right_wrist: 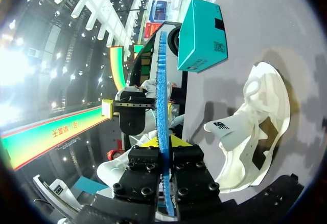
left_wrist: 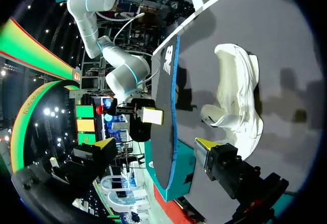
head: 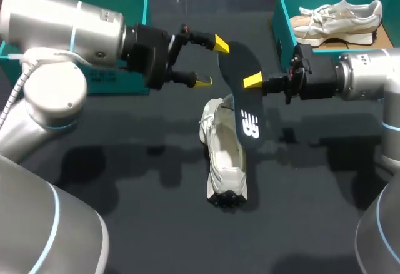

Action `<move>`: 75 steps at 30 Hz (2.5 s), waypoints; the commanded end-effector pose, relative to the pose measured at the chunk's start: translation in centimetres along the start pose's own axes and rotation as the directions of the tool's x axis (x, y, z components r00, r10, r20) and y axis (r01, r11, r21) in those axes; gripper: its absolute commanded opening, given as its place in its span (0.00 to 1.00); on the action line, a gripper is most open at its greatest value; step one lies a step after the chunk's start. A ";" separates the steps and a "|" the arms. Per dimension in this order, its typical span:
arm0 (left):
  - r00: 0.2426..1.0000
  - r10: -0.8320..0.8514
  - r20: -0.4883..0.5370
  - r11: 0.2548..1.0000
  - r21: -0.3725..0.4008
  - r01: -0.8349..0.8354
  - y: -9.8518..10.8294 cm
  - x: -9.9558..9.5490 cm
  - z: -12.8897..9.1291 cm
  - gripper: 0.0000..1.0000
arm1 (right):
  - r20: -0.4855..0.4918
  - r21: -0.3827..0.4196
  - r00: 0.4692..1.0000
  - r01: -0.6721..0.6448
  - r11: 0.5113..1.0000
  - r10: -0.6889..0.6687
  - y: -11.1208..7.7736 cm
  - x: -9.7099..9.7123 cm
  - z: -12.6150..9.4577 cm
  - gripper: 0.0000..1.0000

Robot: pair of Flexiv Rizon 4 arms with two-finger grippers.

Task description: Take the shoe out of the shoebox, open the shoe tongue, remove and reinsert the insole, then place the shoe into the shoebox

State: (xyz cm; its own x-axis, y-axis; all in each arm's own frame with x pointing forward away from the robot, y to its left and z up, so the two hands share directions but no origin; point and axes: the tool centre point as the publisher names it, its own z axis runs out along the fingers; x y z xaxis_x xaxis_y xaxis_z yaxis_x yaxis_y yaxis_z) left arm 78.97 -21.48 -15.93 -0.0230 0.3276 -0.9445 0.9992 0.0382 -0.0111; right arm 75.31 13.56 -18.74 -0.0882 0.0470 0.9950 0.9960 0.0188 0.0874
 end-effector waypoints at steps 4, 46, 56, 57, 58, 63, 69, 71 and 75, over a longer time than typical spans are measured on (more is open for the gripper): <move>0.974 0.008 0.225 1.000 -0.026 -0.002 -0.8 0.7 0.5 1.00 | -0.009 -0.016 1.000 0.004 1.000 -0.004 -0.7 0.2 1.0 0.00; 0.961 0.028 0.277 0.992 -0.123 0.007 -0.5 1.3 4.5 0.00 | -0.071 -0.013 0.997 -0.020 1.000 0.019 -1.4 0.5 2.5 0.00; 0.964 0.032 0.265 0.990 -0.139 0.006 -1.4 1.4 3.0 0.00 | -0.051 0.002 0.999 0.014 1.000 -0.013 -2.0 -0.2 -0.5 1.00; 0.964 0.032 0.264 0.990 -0.141 0.005 -1.6 1.4 2.6 0.00 | -0.042 0.002 0.999 0.025 1.000 -0.025 -2.1 -0.3 -1.2 1.00; 0.964 0.033 0.263 0.990 -0.142 0.005 -1.9 1.4 2.2 0.00 | -0.033 0.011 0.998 0.050 0.999 -0.049 -2.2 -0.4 -1.9 1.00; 0.966 0.021 0.259 0.991 -0.131 0.014 -3.7 1.1 0.8 0.00 | -0.020 0.103 0.987 0.162 0.981 -0.161 -2.6 -0.8 -3.8 1.00; 0.972 0.045 0.230 0.994 -0.103 -0.022 -6.6 0.9 -0.2 0.00 | -0.020 0.103 0.987 0.162 0.981 -0.161 -2.6 -0.8 -3.8 1.00; 0.975 0.021 0.219 0.997 -0.073 -0.005 -7.5 0.9 -0.4 0.00 | -0.020 0.103 0.987 0.162 0.981 -0.161 -2.6 -0.8 -3.8 1.00; 0.978 -0.063 0.200 0.998 0.015 0.062 -9.1 1.0 -0.7 0.00 | 0.059 0.272 0.929 0.337 0.902 -0.365 -3.8 -0.5 -4.3 1.00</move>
State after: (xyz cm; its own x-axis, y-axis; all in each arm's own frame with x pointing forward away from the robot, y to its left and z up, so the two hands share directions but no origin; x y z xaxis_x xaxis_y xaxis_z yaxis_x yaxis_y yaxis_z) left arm 70.51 -22.90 -17.08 -0.0501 0.1083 -0.9929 0.9969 0.0655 -0.0432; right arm 72.10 9.64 -19.95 -0.2964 0.0341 0.9544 0.9437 0.1642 0.2872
